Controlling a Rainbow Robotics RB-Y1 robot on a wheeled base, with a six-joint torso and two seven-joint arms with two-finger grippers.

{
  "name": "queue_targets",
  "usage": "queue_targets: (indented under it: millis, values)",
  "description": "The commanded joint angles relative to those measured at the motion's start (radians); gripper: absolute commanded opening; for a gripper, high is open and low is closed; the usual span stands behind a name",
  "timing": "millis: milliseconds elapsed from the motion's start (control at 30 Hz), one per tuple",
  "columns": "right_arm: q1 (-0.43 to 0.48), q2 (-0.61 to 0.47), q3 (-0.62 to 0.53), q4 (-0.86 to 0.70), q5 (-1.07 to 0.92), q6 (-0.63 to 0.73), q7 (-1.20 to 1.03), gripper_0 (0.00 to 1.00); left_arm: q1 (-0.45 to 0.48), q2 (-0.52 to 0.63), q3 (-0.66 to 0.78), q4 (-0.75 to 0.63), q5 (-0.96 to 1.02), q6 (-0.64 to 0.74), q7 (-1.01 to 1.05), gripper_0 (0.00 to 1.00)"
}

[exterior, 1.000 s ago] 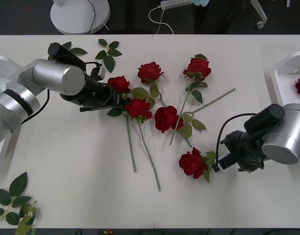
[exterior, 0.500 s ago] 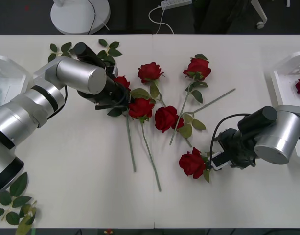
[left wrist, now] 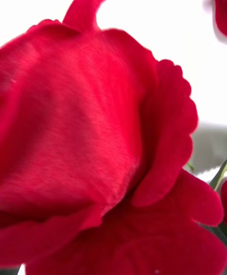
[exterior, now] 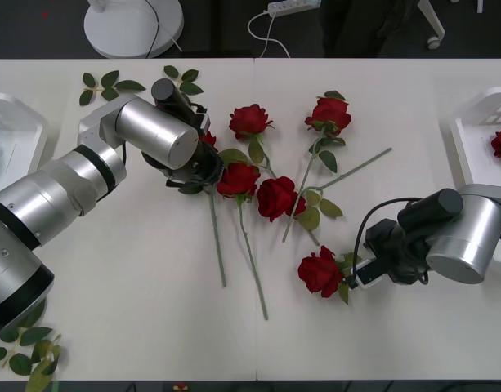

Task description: Place the red flowers into the right box and the blue flowers into the left box. If a person shows an open palm, hand one flower to the person first, then continue sorting.

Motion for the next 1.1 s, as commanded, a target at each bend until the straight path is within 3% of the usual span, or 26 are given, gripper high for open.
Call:
queue_targets:
  millis: [33, 100, 167, 300, 367, 433, 567, 800, 1100]
  values:
    - [0.009, 0.039, 0.026, 0.033, 0.019, -0.024, -0.04, 0.11, -0.019, -0.032, -0.034, 0.004, -0.055, 0.042, -0.002, 1.0]
    - [0.009, 0.039, 0.029, 0.036, 0.019, -0.024, -0.045, 0.0, -0.019, -0.032, -0.034, 0.004, -0.069, 0.051, -0.013, 1.0]
    - [0.009, 0.039, 0.029, 0.038, 0.019, -0.024, -0.049, 0.0, -0.019, -0.032, -0.035, 0.004, -0.081, 0.054, -0.045, 0.97]
    - [0.008, 0.039, 0.029, 0.036, 0.012, -0.024, -0.059, 0.0, -0.017, -0.032, -0.035, 0.005, -0.086, 0.059, -0.073, 0.7]
    - [0.003, 0.034, 0.029, 0.023, 0.006, -0.024, -0.065, 0.0, -0.017, -0.032, -0.035, 0.005, -0.093, 0.059, -0.076, 0.47]
    - [-0.008, 0.016, 0.019, -0.008, -0.034, -0.02, -0.074, 0.0, -0.017, -0.032, -0.035, 0.007, -0.096, 0.059, -0.076, 0.0]
    - [-0.008, -0.026, -0.04, -0.082, -0.123, 0.009, -0.135, 0.0, -0.017, -0.033, -0.035, 0.007, -0.096, 0.06, -0.077, 0.0]
    - [-0.008, -0.089, -0.245, -0.211, -0.317, 0.142, -0.358, 0.0, -0.017, -0.032, -0.035, 0.007, -0.119, 0.076, -0.077, 0.0]
    - [-0.008, -0.113, -0.527, -0.134, -0.509, 0.343, -0.657, 0.0, -0.016, -0.001, 0.001, -0.012, -0.124, 0.076, -0.08, 0.0]
